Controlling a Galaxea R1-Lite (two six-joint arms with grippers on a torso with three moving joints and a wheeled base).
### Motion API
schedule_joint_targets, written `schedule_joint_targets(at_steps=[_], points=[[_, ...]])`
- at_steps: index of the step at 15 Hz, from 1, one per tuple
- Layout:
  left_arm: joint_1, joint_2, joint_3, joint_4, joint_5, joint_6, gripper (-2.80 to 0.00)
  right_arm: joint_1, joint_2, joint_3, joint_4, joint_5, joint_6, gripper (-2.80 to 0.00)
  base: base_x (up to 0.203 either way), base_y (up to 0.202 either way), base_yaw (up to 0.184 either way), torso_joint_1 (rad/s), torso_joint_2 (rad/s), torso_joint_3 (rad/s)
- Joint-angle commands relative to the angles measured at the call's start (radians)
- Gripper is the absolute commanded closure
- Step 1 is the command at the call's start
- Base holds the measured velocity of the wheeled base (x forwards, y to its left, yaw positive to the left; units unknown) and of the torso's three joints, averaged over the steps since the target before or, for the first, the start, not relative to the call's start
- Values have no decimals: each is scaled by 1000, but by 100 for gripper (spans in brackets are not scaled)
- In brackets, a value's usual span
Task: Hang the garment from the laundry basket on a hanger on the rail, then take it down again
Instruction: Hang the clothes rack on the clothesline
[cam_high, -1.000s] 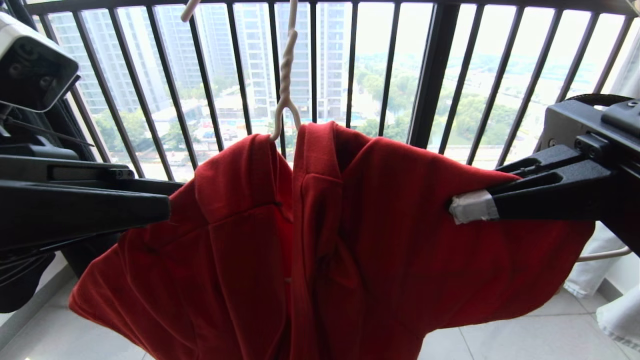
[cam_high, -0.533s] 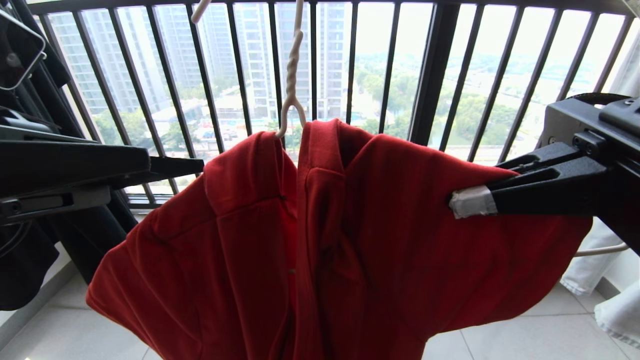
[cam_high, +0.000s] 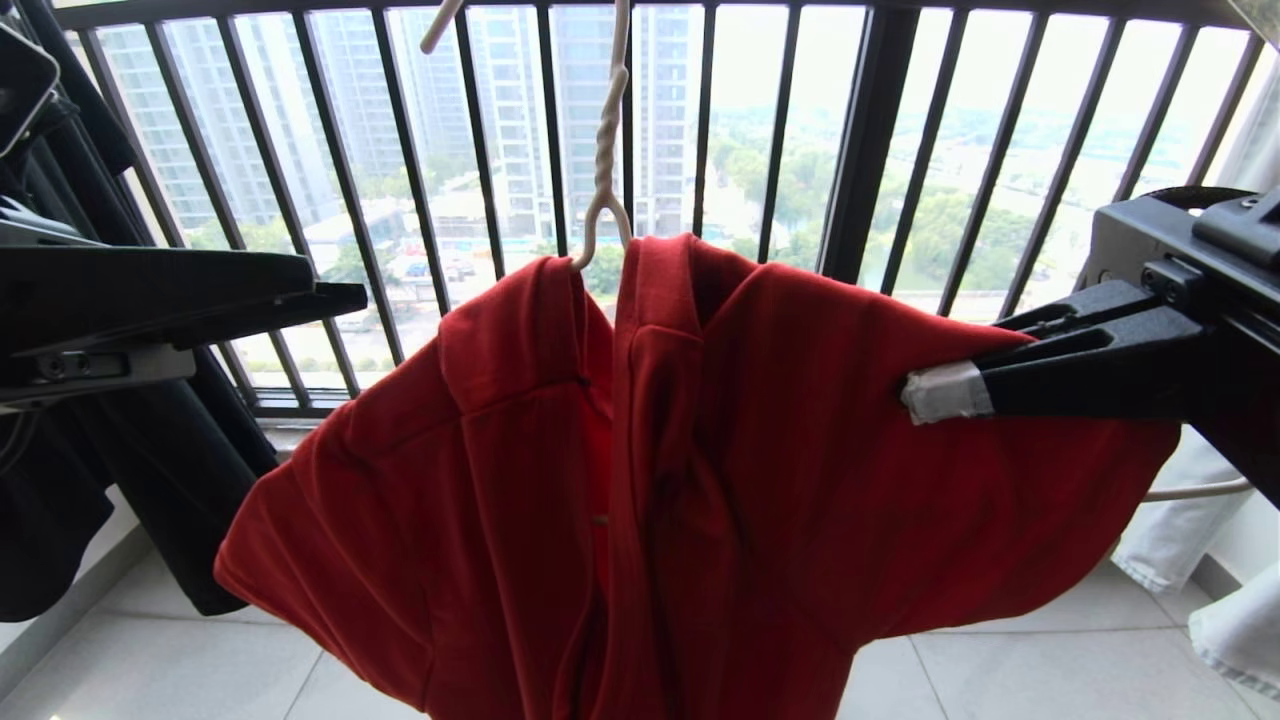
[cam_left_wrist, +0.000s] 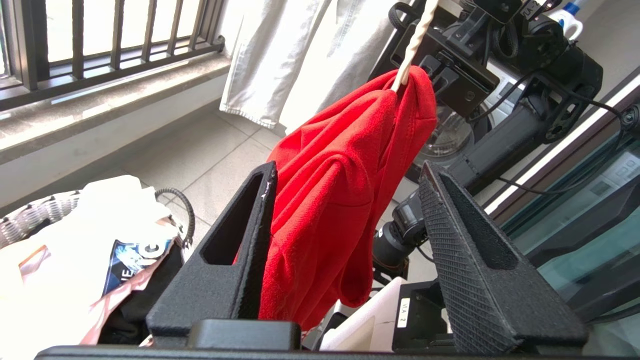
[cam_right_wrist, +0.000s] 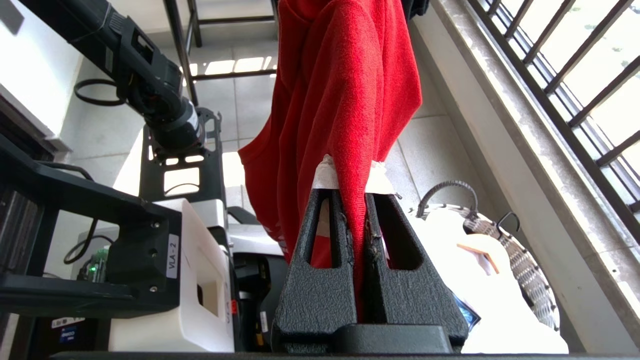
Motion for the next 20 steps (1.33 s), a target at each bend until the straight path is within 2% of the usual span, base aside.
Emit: schedule_joint_targets(at_steps=[1, 7, 10, 11, 15, 20], points=[[18, 20, -12, -3, -6, -4, 0, -8, 1, -1, 1, 4, -2, 0, 0, 0, 0, 0, 0, 0], [88, 45, -58, -2, 5, -4, 0, -102, 14, -1, -43, 1, 1, 0, 0, 0, 0, 0, 0, 0], [94, 76, -96, 5, 124, -4, 0, -111, 8, -1, -50, -33, 7, 0, 0, 0, 0, 0, 0, 0], [95, 80, -99, 8, 141, -4, 0, -112, 6, 0, -50, -34, 6, 0, 0, 0, 0, 0, 0, 0], [125, 76, -99, 4, 141, -4, 0, -118, -3, 0, -50, -34, 6, 0, 0, 0, 0, 0, 0, 0], [128, 75, -101, 0, 141, -6, 0, -125, -23, 0, -52, -36, 4, 0, 0, 0, 0, 5, -4, -2]])
